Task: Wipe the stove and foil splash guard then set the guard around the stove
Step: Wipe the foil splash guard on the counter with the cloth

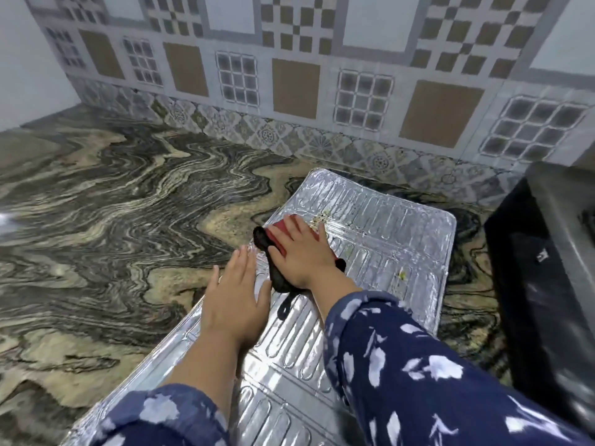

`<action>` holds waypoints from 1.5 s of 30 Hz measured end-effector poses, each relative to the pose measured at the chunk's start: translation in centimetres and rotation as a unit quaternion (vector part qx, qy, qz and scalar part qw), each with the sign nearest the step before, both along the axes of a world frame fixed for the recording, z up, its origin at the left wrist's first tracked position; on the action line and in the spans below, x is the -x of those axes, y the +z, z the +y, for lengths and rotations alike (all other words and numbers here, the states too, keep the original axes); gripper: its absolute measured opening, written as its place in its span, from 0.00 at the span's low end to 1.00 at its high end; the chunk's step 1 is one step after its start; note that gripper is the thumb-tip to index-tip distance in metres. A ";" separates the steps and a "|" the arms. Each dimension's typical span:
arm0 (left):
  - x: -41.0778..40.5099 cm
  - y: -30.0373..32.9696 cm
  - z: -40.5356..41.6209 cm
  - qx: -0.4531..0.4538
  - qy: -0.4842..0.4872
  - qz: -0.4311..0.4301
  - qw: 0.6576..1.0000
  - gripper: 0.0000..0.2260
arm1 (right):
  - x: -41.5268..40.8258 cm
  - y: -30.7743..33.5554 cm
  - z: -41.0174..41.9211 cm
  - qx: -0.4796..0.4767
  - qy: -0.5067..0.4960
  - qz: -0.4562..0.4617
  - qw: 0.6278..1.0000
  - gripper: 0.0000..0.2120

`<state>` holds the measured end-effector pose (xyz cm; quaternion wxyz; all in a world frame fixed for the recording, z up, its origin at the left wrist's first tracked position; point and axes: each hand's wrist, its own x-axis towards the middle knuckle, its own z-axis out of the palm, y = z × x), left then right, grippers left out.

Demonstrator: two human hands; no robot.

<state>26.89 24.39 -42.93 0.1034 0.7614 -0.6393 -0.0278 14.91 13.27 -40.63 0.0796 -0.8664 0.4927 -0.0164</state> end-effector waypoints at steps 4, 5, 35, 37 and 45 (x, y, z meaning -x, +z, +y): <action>0.2 -0.2 -0.4 0.000 0.005 -0.004 1.000 0.34 | 2.3 -0.2 -2.4 0.002 -0.094 -0.003 0.996 0.28; 0.3 -0.2 -0.4 -0.001 0.006 -0.006 1.000 0.34 | 3.3 -0.3 -2.4 0.000 -0.126 -0.002 0.992 0.28; 0.0 -0.1 -0.6 -0.010 -0.009 -0.021 1.000 0.39 | 13.7 -0.5 -6.0 -0.012 -0.369 0.021 0.929 0.31; 0.1 0.0 -0.6 -0.012 -0.006 -0.023 1.000 0.39 | 12.1 -0.3 -7.5 -0.015 -0.356 0.018 0.934 0.31; 0.2 -0.1 -0.4 -0.002 0.006 -0.019 1.000 0.39 | 3.6 0.1 -11.5 -0.029 -0.188 0.000 0.982 0.28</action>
